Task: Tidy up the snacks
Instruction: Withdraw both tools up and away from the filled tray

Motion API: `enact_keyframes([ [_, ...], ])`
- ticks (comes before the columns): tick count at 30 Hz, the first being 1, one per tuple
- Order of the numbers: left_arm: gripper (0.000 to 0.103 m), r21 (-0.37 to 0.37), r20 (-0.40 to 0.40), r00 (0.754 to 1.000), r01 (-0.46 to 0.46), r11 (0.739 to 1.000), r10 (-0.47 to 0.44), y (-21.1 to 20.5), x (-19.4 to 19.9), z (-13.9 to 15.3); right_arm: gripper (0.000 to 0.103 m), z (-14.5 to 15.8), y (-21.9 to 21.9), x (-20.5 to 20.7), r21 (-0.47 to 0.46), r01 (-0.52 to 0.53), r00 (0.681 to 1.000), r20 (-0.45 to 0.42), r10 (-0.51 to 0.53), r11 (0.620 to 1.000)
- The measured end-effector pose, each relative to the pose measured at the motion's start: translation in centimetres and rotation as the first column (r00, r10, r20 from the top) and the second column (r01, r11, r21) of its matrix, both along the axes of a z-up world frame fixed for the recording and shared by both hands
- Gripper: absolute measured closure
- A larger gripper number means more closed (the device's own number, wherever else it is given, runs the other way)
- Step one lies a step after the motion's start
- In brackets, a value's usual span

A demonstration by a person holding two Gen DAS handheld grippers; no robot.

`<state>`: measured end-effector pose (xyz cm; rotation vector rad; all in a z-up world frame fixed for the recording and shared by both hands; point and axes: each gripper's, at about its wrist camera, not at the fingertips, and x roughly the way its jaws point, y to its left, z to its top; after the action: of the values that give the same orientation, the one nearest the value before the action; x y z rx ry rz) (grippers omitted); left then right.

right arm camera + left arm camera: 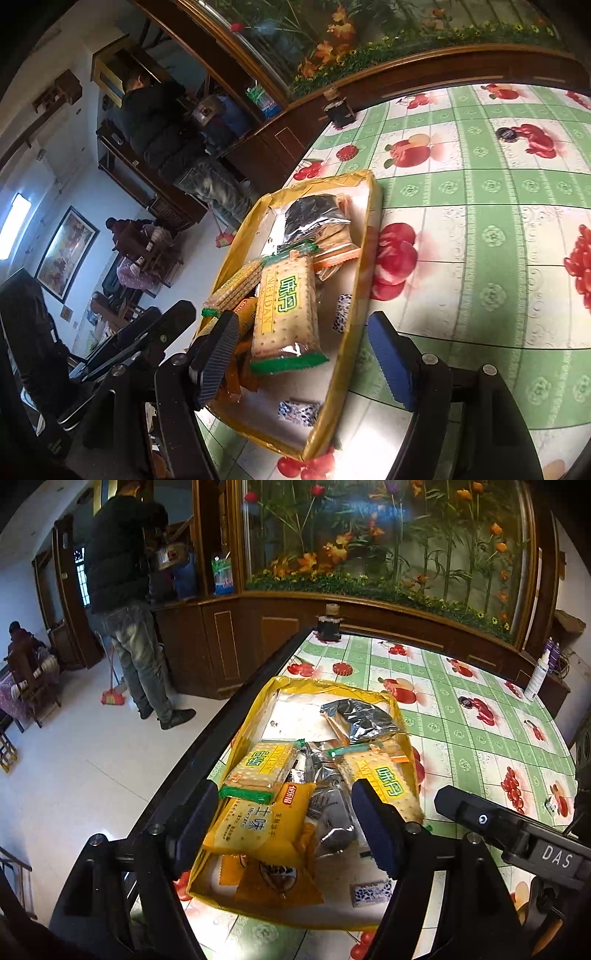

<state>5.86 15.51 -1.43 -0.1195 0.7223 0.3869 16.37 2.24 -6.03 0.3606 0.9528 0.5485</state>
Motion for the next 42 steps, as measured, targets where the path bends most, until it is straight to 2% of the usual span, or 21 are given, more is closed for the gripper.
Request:
enact_keyframes([
  [7, 0.028, 0.022, -0.005, 1.0, 0.015, 1.0, -0.015, -2.1, -0.6, 0.0, 0.028, 1.1, -2.3, -2.2, -0.017, 0.029, 0.999, 0.043, -0.028, 0.999],
  [16, 0.028, 0.033, -0.005, 0.999, 0.038, 0.999, -0.038, -4.3, -1.7, 0.1, 0.026, 3.0, -5.6, -5.3, -0.095, 0.093, 0.987, 0.141, -0.079, 0.991],
  [25, 0.028, 0.058, 0.014, 0.997, 0.072, 0.996, -0.072, -6.5, -2.9, 0.8, 0.025, 2.7, -9.3, -7.0, -0.094, 0.151, 0.981, 0.138, -0.138, 0.984],
  [32, 0.028, 0.022, -0.008, 0.996, 0.094, 0.995, -0.094, -6.2, -4.9, 0.1, 0.022, 2.7, -10.9, -8.6, -0.121, 0.171, 0.978, 0.145, -0.153, 0.978],
  [36, 0.028, -0.017, -0.042, 0.996, 0.081, 0.997, -0.081, -4.7, -6.8, -0.9, 0.021, 2.9, -11.0, -9.6, -0.146, 0.149, 0.98, 0.157, -0.126, 0.978],
  [42, 0.028, -0.063, -0.081, 0.995, 0.047, 0.997, -0.052, -2.6, -8.8, -2.2, 0.019, 3.1, -8.7, -11.0, -0.211, 0.054, 0.981, 0.192, -0.013, 0.976],
])
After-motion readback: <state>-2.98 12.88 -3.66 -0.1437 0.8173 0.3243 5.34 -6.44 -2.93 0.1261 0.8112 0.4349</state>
